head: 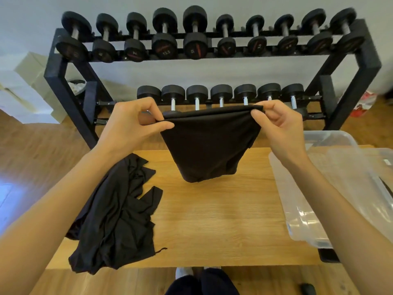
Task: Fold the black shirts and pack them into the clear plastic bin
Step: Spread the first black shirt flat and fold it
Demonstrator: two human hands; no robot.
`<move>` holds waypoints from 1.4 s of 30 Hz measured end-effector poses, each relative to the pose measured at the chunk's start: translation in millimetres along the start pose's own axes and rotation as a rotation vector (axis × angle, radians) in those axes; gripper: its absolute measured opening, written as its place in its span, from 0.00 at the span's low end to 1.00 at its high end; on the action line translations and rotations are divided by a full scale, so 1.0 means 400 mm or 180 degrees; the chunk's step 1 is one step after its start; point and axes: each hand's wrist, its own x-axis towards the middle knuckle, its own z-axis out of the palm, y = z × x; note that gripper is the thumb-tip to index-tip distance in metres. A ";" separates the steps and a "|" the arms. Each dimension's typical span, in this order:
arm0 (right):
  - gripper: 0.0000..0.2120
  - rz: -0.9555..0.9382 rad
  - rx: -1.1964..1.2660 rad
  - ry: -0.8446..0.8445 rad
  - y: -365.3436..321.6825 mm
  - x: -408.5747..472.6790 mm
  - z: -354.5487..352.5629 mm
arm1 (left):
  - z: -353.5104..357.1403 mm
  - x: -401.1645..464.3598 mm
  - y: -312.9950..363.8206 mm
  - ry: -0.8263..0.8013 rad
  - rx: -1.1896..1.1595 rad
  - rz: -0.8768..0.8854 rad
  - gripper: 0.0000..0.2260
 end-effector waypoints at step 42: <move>0.10 0.1301 -0.1887 -0.0812 0.706 0.051 0.204 | 0.575 0.072 -0.503 -0.1135 0.0362 -0.1006 0.14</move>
